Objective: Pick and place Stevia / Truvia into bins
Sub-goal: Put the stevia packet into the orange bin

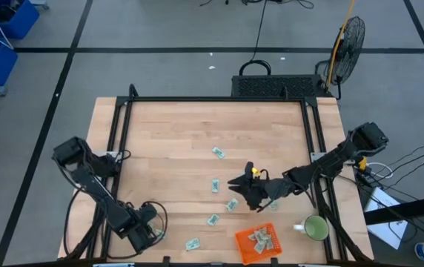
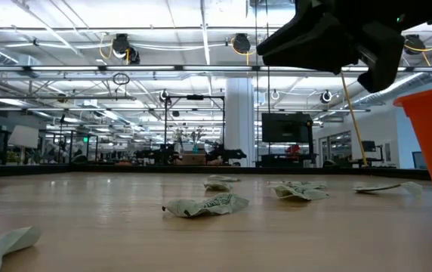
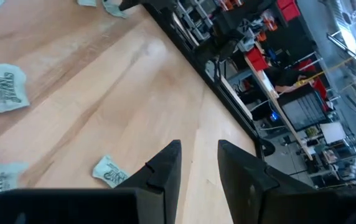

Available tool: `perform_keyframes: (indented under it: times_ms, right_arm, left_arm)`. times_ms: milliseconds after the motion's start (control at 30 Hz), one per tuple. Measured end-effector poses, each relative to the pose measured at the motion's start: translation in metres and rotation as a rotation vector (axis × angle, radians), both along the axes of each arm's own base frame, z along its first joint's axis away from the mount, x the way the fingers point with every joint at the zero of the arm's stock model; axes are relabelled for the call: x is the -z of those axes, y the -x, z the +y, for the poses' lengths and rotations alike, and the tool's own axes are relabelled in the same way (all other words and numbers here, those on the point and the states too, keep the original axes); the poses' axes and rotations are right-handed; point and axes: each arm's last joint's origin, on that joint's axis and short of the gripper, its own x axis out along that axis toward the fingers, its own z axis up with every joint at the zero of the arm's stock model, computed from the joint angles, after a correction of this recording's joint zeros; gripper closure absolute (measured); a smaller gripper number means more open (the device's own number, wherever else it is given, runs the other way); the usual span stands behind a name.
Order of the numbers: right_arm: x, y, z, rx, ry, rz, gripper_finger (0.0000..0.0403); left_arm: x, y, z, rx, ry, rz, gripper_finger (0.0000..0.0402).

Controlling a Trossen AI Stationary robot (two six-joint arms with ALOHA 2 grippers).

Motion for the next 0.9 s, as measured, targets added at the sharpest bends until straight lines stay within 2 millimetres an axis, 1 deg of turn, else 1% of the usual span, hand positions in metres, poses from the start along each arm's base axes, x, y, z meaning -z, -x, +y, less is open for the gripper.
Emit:
perform_keyframes:
  times_ms: [100,200,367,433,500,600,667,800,900]
  right_arm:
    - [-0.001,-0.001,-0.002,0.007,-0.010,-0.007,0.0303]
    - [-0.003,-0.002,-0.003,0.017,-0.060,-0.037,0.0303]
    - [-0.002,-0.005,-0.005,-0.059,-0.191,-0.022,0.0303]
    - [-0.003,-0.008,-0.010,-0.071,-0.311,-0.018,0.0303]
    - [-0.003,-0.011,-0.017,-0.075,-0.477,-0.004,0.0303]
    - [-0.002,-0.016,-0.029,-0.065,-0.712,0.025,0.0302]
    - [-0.002,-0.018,-0.039,0.032,-0.872,0.008,0.0302]
    - [-0.001,-0.022,-0.062,0.309,-1.136,-0.105,0.0302]
    - [-0.001,-0.024,-0.074,0.372,-1.272,-0.131,0.0302]
  left_arm:
    - [0.000,0.000,0.001,0.003,-0.011,-0.009,0.0254]
    - [0.000,-0.001,0.003,0.001,-0.017,-0.008,0.0302]
    - [-0.001,-0.007,0.007,0.027,-0.014,-0.028,0.0385]
    - [-0.003,-0.011,0.011,0.052,-0.027,-0.074,0.0391]
    - [-0.006,-0.018,0.016,0.080,-0.061,-0.140,0.0387]
    - [-0.015,-0.030,0.026,0.135,-0.100,-0.254,0.0390]
    - [-0.021,-0.040,0.035,0.169,-0.139,-0.317,0.0395]
    - [-0.027,-0.062,0.060,0.245,-0.287,-0.420,0.0389]
    - [-0.028,-0.079,0.081,0.348,-0.356,-0.430,0.0389]
